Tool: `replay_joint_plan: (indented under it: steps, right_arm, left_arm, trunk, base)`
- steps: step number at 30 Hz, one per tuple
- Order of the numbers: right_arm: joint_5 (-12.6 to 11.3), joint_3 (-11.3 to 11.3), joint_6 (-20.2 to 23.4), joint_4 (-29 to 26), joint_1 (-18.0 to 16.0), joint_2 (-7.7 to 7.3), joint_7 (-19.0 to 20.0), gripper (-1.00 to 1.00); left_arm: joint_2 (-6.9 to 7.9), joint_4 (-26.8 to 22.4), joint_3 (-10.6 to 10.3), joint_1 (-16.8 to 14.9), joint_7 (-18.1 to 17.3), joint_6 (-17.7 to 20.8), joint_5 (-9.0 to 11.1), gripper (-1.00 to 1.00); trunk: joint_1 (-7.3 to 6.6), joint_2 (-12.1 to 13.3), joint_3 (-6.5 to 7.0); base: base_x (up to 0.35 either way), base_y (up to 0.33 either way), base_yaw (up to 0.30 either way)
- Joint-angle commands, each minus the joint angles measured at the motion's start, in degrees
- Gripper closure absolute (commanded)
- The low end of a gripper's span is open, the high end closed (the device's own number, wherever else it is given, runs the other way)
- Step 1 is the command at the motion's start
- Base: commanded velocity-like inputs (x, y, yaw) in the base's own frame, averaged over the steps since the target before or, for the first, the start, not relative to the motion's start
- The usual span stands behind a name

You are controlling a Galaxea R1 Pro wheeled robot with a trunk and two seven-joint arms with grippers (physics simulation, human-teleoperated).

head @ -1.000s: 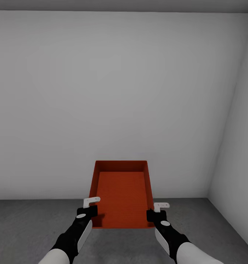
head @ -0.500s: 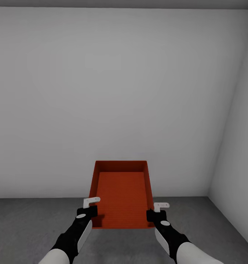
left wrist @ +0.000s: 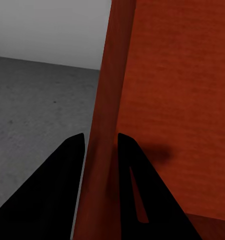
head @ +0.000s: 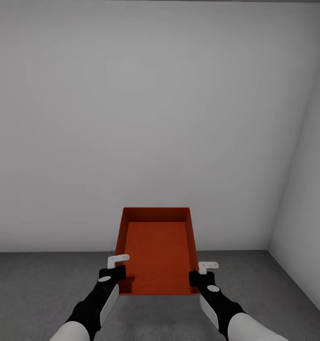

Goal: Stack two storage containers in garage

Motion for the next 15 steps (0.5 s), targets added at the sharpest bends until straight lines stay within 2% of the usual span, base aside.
replay_joint_plan:
  steps: [1,15]
  right_arm:
    - [-0.7,0.0,-0.3,0.2,0.0,-0.47,-2.4,1.00]
    - [-0.7,-0.1,0.0,0.1,0.0,-0.52,-2.4,1.00]
  left_arm:
    - [0.08,-0.4,0.1,-0.1,0.8,0.4,-0.9,1.00]
    - [0.08,-0.4,0.2,-0.1,0.8,0.4,-0.9,1.00]
  trunk:
    - [0.00,-0.1,-0.17]
    - [0.00,-0.1,-1.49]
  base:
    - [0.000,0.000,0.000]
    - [0.000,0.000,0.000]
